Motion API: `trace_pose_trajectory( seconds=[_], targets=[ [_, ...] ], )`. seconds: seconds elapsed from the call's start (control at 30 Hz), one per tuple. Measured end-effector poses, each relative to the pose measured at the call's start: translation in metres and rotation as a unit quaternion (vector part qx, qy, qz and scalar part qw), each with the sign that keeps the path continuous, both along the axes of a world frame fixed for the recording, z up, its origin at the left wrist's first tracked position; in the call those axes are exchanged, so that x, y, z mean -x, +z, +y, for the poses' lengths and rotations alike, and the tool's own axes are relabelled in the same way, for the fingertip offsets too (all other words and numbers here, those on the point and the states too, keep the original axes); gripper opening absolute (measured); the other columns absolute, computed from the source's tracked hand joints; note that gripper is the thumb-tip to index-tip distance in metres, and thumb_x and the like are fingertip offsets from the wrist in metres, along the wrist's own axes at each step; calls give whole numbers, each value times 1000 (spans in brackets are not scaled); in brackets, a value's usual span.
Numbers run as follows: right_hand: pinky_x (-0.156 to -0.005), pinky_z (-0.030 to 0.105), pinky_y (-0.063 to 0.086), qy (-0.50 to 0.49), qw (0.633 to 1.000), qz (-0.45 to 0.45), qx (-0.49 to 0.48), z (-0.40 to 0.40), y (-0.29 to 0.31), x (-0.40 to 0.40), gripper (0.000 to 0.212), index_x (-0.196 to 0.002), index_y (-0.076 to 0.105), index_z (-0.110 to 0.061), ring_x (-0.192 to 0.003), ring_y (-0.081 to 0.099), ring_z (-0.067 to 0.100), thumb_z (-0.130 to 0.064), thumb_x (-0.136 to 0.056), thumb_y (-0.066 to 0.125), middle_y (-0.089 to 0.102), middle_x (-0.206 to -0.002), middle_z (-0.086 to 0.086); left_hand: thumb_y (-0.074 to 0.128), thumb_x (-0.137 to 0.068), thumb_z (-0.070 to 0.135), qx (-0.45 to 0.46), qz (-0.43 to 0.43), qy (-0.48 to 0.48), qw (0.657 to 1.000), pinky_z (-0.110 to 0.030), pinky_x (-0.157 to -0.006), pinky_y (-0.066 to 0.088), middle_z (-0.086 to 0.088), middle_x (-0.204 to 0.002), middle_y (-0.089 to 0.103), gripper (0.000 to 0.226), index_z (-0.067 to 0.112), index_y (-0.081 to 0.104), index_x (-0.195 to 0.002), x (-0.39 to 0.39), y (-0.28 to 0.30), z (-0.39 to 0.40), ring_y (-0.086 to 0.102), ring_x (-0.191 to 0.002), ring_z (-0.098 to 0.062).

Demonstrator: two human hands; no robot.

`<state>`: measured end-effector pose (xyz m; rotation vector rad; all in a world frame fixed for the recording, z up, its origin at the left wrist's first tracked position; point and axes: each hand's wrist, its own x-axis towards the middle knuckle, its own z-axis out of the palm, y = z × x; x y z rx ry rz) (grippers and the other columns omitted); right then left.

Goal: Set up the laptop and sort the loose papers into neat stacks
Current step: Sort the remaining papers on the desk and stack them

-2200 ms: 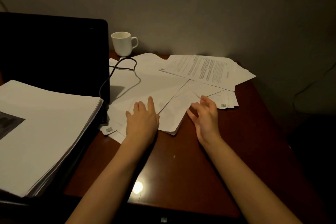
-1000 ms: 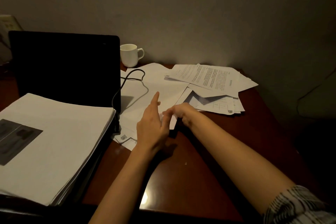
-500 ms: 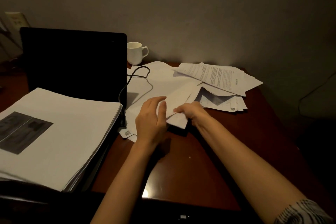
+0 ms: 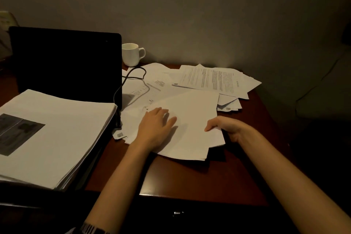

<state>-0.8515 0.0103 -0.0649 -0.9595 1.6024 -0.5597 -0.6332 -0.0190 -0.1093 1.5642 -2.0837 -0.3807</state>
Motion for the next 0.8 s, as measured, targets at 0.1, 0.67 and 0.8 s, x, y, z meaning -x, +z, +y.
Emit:
trace_pose_trajectory(
  seconds=[0.1, 0.67, 0.8],
  targets=[
    [-95, 38, 44, -50, 998, -20, 27, 7, -3, -4, 9, -80, 70, -11, -95, 62, 22, -16, -72, 71, 69, -97, 4, 42, -92, 56, 61, -65, -12, 996, -29, -79, 44, 7, -117, 62, 45, 25, 60, -119, 1, 8, 13, 57, -108, -16],
    [-72, 19, 54, -91, 972, -64, 207, 86, -3, 35, 27, -106, 64, -12, -85, 66, 9, 1, -83, 66, 69, -97, -2, 60, -88, 45, -239, 406, -39, 881, -29, -91, 41, -1, -125, 61, 51, 12, 56, -127, 11, 44, 4, 53, -119, -21],
    [-74, 18, 53, -81, 954, -43, 284, 82, 21, 34, 27, -108, 64, -19, -87, 66, 3, -5, -85, 66, 68, -96, -12, 68, -85, 35, -201, 444, -18, 873, -37, -83, 53, -5, -119, 56, 39, 12, 62, -115, 25, 69, 10, 45, -114, -25]
  ],
)
